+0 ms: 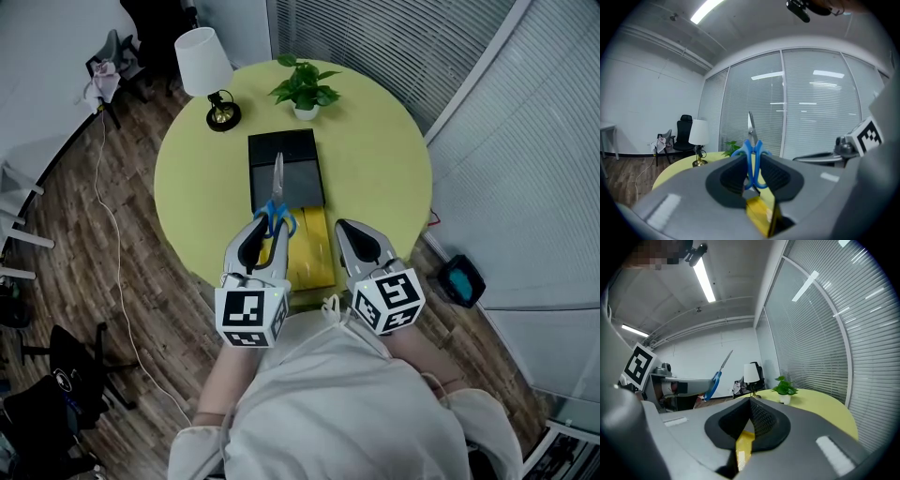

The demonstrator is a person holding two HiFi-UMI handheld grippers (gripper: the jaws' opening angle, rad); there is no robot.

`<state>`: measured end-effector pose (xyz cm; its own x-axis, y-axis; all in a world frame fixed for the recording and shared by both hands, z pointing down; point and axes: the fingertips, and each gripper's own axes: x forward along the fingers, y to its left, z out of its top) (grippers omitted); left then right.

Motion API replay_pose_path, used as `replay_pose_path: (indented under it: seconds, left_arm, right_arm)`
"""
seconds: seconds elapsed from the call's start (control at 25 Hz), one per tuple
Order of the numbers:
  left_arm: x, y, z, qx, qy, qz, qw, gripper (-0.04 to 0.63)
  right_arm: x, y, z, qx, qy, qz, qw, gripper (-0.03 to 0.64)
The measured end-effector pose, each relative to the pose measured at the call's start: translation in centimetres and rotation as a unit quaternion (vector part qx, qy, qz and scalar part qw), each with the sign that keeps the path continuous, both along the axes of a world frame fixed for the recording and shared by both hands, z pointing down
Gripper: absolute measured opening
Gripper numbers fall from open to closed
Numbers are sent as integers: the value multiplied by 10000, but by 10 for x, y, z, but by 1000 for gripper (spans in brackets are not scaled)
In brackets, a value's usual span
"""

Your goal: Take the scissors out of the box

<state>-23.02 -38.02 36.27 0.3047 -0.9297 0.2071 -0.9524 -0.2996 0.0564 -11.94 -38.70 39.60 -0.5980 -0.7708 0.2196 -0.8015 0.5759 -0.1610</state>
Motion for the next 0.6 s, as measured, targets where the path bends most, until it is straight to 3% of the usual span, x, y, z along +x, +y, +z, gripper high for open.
replay_pose_path:
  seconds: [0.6]
  left_arm:
    - [5,14,6,-31,-80,-122,9999,94]
  right_arm:
    - [7,12,-5,160,156,-1,9998,-2]
